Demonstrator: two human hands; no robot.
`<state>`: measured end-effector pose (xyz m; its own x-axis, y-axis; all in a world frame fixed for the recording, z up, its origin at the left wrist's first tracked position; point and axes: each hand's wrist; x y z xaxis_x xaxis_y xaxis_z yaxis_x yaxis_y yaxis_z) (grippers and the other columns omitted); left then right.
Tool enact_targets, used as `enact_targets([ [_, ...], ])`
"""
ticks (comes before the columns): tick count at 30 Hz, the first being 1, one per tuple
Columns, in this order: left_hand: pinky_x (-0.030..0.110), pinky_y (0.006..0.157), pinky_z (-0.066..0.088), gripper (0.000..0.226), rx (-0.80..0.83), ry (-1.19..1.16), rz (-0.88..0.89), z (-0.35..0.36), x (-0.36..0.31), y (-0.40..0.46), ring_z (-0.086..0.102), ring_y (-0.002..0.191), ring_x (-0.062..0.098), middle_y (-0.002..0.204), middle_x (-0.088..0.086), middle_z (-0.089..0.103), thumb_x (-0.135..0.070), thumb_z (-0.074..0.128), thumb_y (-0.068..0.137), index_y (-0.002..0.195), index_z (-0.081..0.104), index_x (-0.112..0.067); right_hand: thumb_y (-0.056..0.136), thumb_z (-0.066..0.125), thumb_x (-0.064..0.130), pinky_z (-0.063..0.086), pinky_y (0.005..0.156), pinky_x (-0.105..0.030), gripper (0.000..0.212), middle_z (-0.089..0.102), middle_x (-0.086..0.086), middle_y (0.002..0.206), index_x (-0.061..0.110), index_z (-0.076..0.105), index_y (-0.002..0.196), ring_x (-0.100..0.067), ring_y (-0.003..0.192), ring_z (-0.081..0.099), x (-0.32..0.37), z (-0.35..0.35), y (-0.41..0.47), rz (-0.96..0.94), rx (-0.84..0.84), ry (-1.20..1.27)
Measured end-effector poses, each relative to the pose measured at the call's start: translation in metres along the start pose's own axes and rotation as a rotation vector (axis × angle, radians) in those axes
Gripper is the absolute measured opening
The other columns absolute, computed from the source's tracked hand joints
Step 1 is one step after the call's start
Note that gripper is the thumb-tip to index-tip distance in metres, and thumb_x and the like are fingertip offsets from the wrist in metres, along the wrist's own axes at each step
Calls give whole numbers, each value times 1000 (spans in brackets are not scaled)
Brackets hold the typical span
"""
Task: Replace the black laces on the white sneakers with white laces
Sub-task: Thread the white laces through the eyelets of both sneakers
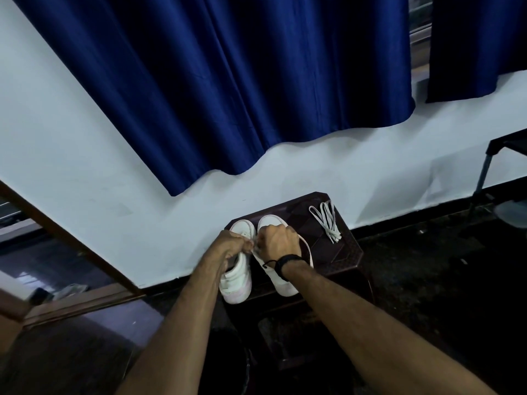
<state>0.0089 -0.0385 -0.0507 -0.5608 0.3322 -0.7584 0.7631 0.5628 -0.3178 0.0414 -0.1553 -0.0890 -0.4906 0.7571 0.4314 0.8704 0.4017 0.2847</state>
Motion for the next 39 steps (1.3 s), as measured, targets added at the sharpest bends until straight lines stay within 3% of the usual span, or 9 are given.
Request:
enact_targets([
  [6, 18, 56, 50, 9, 65, 86, -2, -8, 4, 0, 61, 47, 5, 54, 2, 67, 3, 65, 83, 78, 72, 1, 93, 47, 31, 45, 83, -34, 29, 69, -10, 103, 18, 71, 103, -31, 100, 62, -7, -9, -2, -31, 48, 72],
  [10, 40, 99, 45, 15, -85, 335, 106, -3, 13, 9, 65, 87, 11, 72, -19, 69, -35, 72, 53, 66, 71, -28, 93, 48, 32, 46, 82, -35, 29, 67, -11, 106, 17, 68, 107, -32, 102, 61, -10, -17, -2, -32, 63, 76],
  [16, 46, 93, 44, 32, -290, 414, 317, -2, 25, 9, 64, 95, 12, 67, -29, 64, -27, 51, 68, 50, 62, -51, 95, 46, 35, 45, 82, -34, 33, 64, -11, 112, 15, 64, 115, -31, 106, 60, -10, -24, -1, -40, 83, 32],
  [24, 37, 95, 40, 9, -730, -232, 46, -79, -26, -20, 61, 99, 28, 107, 9, 70, -16, 65, 84, 88, 73, -15, 90, 55, 31, 46, 90, -36, 33, 63, -15, 117, 17, 64, 118, -35, 109, 59, -23, -34, 7, -14, 214, 63],
  [27, 31, 81, 51, 13, -312, -1004, -29, -88, -19, -21, 67, 79, 18, 107, 7, 68, -4, 49, 94, 86, 57, -10, 91, 52, 28, 48, 89, -38, 31, 61, -19, 118, 13, 65, 115, -38, 108, 59, -22, -35, 11, -4, 230, 106],
  [29, 36, 79, 54, 22, -87, -1143, -53, -78, -11, -20, 60, 64, 16, 82, 7, 62, -5, 36, 100, 83, 48, -12, 92, 50, 24, 47, 88, -38, 29, 60, -19, 117, 12, 65, 114, -38, 108, 59, -18, -32, 13, -26, 236, 91],
  [32, 20, 39, 30, 21, 40, -581, -33, -68, -10, -26, 26, 40, 9, 59, 0, 41, -23, 47, 99, 80, 46, -14, 93, 51, 30, 44, 90, -37, 32, 60, -17, 119, 12, 63, 117, -34, 109, 59, -20, -28, 25, -78, 207, -31],
  [35, 19, 50, 33, 21, 51, 343, 144, -61, -3, -25, 48, 58, 9, 75, -2, 56, -38, 66, 90, 89, 68, -17, 90, 52, 40, 29, 99, -42, 34, 64, -8, 115, 18, 65, 112, -27, 113, 52, -29, -33, 40, -183, 91, -304],
  [39, 20, 73, 48, 5, 9, 667, 212, -47, 1, -23, 67, 95, 15, 94, -5, 71, -33, 75, 78, 79, 74, -28, 83, 56, 28, 22, 91, -44, 34, 51, -9, 119, 16, 61, 114, -31, 113, 38, -25, -33, 43, -184, -25, -324],
])
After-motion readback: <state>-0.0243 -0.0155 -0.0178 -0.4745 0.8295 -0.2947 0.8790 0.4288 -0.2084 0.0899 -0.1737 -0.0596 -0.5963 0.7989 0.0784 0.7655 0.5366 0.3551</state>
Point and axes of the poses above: each hand's wrist, its own y-axis towards the middle knuckle, its own z-axis out of the palm, x = y × z
